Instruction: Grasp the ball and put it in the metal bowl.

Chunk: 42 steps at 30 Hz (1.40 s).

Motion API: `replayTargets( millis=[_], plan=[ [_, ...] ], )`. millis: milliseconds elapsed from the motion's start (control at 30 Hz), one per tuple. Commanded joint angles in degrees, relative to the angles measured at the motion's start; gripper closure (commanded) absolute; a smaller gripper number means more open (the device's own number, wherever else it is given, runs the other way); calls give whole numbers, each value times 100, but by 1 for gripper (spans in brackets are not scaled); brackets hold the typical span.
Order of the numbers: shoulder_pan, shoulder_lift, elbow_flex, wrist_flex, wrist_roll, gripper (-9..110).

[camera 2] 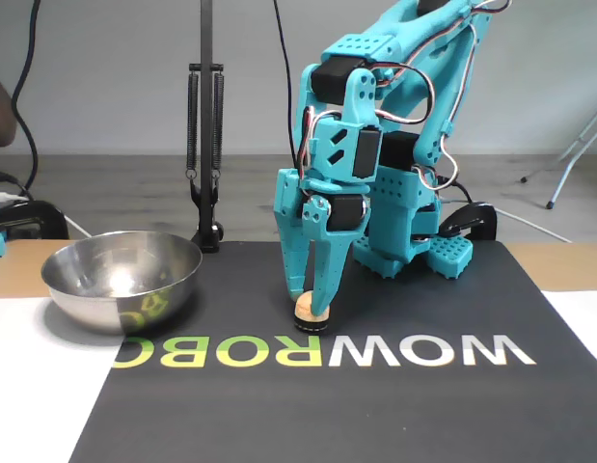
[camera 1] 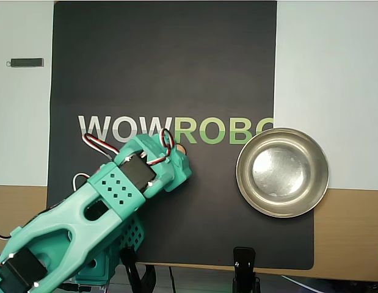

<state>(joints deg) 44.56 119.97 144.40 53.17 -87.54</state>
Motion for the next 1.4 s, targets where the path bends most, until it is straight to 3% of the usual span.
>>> replayTargets(
  millis=[0, 633, 800, 1367],
  plan=[
    [-44, -53, 176, 26, -149, 58],
    [-35, -53, 211, 62, -158, 57],
    [-44, -53, 211, 70, -167, 48],
    [-44, -53, 211, 35, -167, 49]
  ],
)
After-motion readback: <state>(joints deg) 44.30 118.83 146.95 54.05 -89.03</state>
